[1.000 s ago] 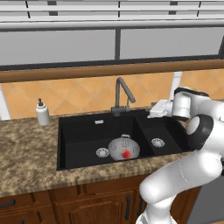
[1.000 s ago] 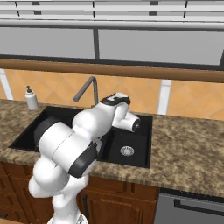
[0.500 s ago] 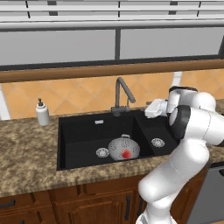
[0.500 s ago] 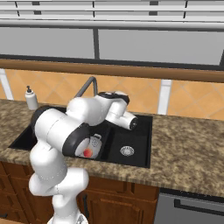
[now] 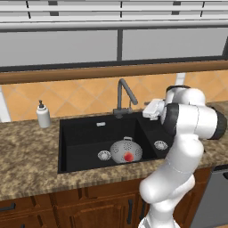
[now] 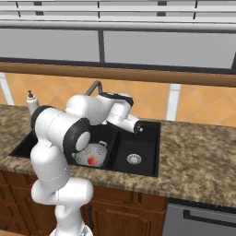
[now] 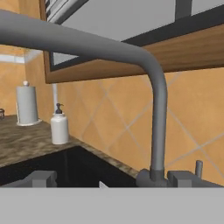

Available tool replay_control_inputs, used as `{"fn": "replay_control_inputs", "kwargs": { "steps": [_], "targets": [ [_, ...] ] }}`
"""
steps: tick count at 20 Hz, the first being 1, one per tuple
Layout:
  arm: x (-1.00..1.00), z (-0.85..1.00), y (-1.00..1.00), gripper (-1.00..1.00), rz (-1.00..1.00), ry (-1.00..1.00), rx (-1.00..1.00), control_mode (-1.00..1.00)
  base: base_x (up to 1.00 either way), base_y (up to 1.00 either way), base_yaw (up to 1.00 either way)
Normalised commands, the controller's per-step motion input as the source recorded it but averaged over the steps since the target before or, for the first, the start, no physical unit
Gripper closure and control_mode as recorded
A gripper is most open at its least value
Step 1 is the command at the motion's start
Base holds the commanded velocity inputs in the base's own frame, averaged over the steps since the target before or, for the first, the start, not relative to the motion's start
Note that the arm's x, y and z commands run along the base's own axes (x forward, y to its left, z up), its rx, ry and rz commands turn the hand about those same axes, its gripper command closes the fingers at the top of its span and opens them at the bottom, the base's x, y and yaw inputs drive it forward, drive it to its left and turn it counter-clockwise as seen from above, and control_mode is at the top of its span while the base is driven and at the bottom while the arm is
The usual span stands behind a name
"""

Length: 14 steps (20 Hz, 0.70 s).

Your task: Put the colander in the sink, put the peach in the colander, and turn on the sink faucet and pour water over the colander.

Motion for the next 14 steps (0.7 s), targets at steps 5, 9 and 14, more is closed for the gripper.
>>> {"fn": "replay_control_inputs", "kwargs": {
  "steps": [5, 9, 14],
  "targets": [
    [0.3, -0.12, 0.0, -1.0, 0.0, -0.02, 0.0, -1.0, 0.0, 0.0, 0.0],
    [0.3, -0.19, 0.02, -1.0, 0.0, -0.09, 0.0, -1.0, 0.0, 0.0, 0.0],
    [0.33, -0.21, 0.0, -1.0, 0.0, -0.12, 0.0, -1.0, 0.0, 0.0, 0.0]
  ]
}}
